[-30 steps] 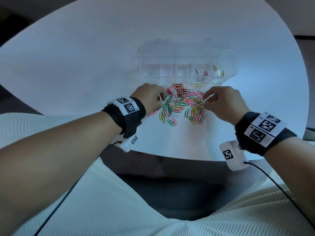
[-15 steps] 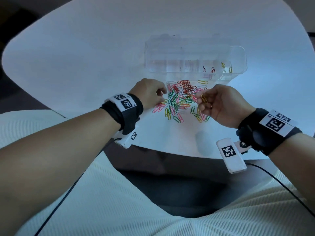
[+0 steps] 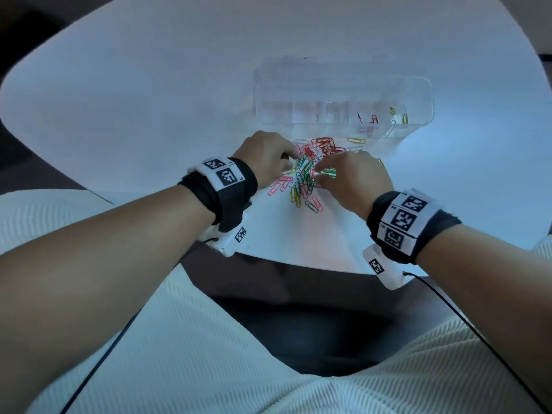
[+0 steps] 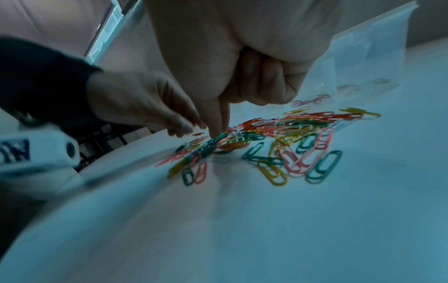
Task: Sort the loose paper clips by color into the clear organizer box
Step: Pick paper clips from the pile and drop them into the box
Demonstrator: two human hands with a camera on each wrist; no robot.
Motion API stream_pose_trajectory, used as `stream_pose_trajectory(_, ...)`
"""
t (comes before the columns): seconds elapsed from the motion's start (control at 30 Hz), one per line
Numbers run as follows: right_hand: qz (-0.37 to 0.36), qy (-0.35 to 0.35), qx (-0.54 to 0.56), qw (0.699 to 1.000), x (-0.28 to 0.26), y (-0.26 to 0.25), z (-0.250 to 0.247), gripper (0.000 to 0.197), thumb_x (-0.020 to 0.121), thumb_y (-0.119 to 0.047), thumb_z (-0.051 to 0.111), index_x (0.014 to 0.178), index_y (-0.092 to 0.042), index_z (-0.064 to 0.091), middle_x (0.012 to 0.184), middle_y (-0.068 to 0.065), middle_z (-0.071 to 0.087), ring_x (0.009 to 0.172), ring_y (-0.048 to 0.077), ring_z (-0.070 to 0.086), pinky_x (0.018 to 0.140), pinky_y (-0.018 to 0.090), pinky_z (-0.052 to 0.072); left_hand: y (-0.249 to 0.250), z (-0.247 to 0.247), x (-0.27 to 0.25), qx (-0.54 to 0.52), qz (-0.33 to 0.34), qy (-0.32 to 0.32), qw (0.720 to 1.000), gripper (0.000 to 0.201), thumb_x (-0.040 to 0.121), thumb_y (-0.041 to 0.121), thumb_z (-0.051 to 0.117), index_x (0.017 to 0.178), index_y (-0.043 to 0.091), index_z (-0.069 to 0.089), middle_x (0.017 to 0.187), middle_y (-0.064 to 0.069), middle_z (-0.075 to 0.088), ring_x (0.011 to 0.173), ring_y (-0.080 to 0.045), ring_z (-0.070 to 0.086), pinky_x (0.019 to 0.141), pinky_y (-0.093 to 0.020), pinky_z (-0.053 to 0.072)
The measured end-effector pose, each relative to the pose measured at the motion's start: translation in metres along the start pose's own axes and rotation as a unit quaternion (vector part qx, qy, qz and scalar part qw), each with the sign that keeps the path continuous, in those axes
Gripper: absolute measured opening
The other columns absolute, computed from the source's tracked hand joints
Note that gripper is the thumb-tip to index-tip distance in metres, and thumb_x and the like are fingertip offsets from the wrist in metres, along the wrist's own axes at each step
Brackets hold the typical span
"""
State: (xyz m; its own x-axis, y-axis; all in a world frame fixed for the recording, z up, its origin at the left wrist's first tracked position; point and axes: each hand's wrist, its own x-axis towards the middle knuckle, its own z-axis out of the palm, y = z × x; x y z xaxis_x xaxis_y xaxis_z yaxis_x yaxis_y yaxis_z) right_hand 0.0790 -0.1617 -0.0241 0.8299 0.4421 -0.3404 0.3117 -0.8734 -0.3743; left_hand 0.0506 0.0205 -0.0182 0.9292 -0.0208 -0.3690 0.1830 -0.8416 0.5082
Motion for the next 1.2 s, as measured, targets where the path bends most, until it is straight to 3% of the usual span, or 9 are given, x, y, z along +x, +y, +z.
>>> stream_pose_trajectory(0.2,0.004,-0.006,-0.033,0.999,0.002,0.004,0.008,0.014,0.091,-0.037,0.06,0.096,-0.026,0.068,0.092,0.004,0.069,0.082,0.024,0.058,0.066,0.027,0.037,0.013,-0.013,-0.005,-0.152,-0.042,0.04,0.987,0.015,0.083,0.011,0.058,0.09,0.014,0.071,0.073,0.007,0.06,0.066,-0.008,0.055,0.064,-0.02,0.045)
stream_pose_trajectory(0.37,0.028,-0.016,0.047,0.998,0.004,0.014,0.005,0.009,0.088,-0.028,0.064,0.08,-0.024,0.064,0.071,-0.003,0.062,0.058,0.015,0.053,0.059,0.028,0.043,0.012,-0.006,-0.001,-0.126,-0.088,0.009,0.988,0.013,0.082,0.014,0.052,0.069,0.014,0.054,0.071,0.003,0.055,0.063,-0.012,0.048,0.056,-0.024,0.039)
stream_pose_trajectory(0.57,0.036,-0.014,0.128,0.991,0.003,0.021,-0.002,0.011,0.089,-0.02,0.059,0.078,-0.02,0.062,0.064,-0.011,0.05,0.059,0.011,0.048,0.05,0.02,0.032,0.009,-0.005,0.006,-0.132,-0.101,-0.018,0.986,0.035,0.087,0.014,0.042,0.055,0.015,0.028,0.056,-0.003,0.028,0.056,-0.02,0.025,0.054,-0.029,0.022)
stream_pose_trajectory(0.63,0.076,-0.023,0.267,0.96,0.003,0.022,-0.008,0.013,0.09,-0.017,0.053,0.078,-0.016,0.056,0.062,-0.007,0.047,0.054,0.01,0.041,0.051,0.024,0.032,0.01,-0.007,0.005,-0.098,-0.1,-0.02,0.99,0.043,0.088,0.027,0.046,0.052,0.018,0.025,0.053,-0.001,0.028,0.052,-0.02,0.026,0.05,-0.029,0.02)
stream_pose_trajectory(0.7,0.125,-0.041,0.451,0.883,0.001,0.022,-0.015,0.015,0.086,-0.013,0.041,0.072,-0.018,0.042,0.059,-0.004,0.035,0.05,0.013,0.026,0.047,0.024,0.024,0.008,-0.005,0.005,-0.045,-0.08,-0.033,0.995,0.043,0.094,0.033,0.044,0.055,0.018,0.033,0.057,0.0,0.036,0.056,-0.021,0.034,0.052,-0.029,0.025)
stream_pose_trajectory(0.8,0.168,-0.074,0.642,0.744,-0.003,0.023,-0.027,0.012,0.076,-0.011,0.031,0.067,-0.019,0.03,0.06,0.002,0.028,0.053,0.017,0.021,0.047,0.023,0.019,0.005,0.0,0.004,-0.032,-0.052,-0.066,0.996,0.02,0.1,0.014,0.033,0.091,0.014,0.05,0.075,0.004,0.048,0.066,-0.016,0.043,0.057,-0.026,0.031)
stream_pose_trajectory(0.9,0.167,-0.075,0.721,0.668,-0.005,0.023,-0.035,0.008,0.061,-0.012,0.034,0.066,-0.017,0.032,0.058,0.005,0.03,0.051,0.017,0.024,0.049,0.025,0.017,0.003,0.003,0.002,-0.029,-0.03,-0.07,0.997,0.018,0.101,0.012,0.032,0.109,0.015,0.048,0.069,0.005,0.044,0.062,-0.017,0.042,0.057,-0.03,0.032)
stream_pose_trajectory(1.03,0.163,-0.059,0.747,0.642,-0.003,0.023,-0.038,0.016,0.061,-0.01,0.036,0.071,-0.011,0.048,0.057,0.006,0.035,0.05,0.017,0.027,0.047,0.024,0.02,0.001,0.001,0.004,0.039,-0.033,-0.038,0.998,0.013,0.092,0.037,0.054,0.096,0.024,0.052,0.072,0.007,0.051,0.072,-0.018,0.051,0.066,-0.029,0.035)
stream_pose_trajectory(1.2,0.181,-0.071,0.67,0.716,0.001,0.024,-0.029,0.022,0.087,-0.016,0.038,0.07,-0.012,0.051,0.057,0.0,0.033,0.049,0.016,0.026,0.048,0.027,0.02,-0.002,0.008,0.005,0.106,-0.039,-0.061,0.992,0.011,0.089,0.033,0.06,0.09,0.023,0.063,0.096,0.001,0.063,0.089,-0.022,0.057,0.074,-0.031,0.043)
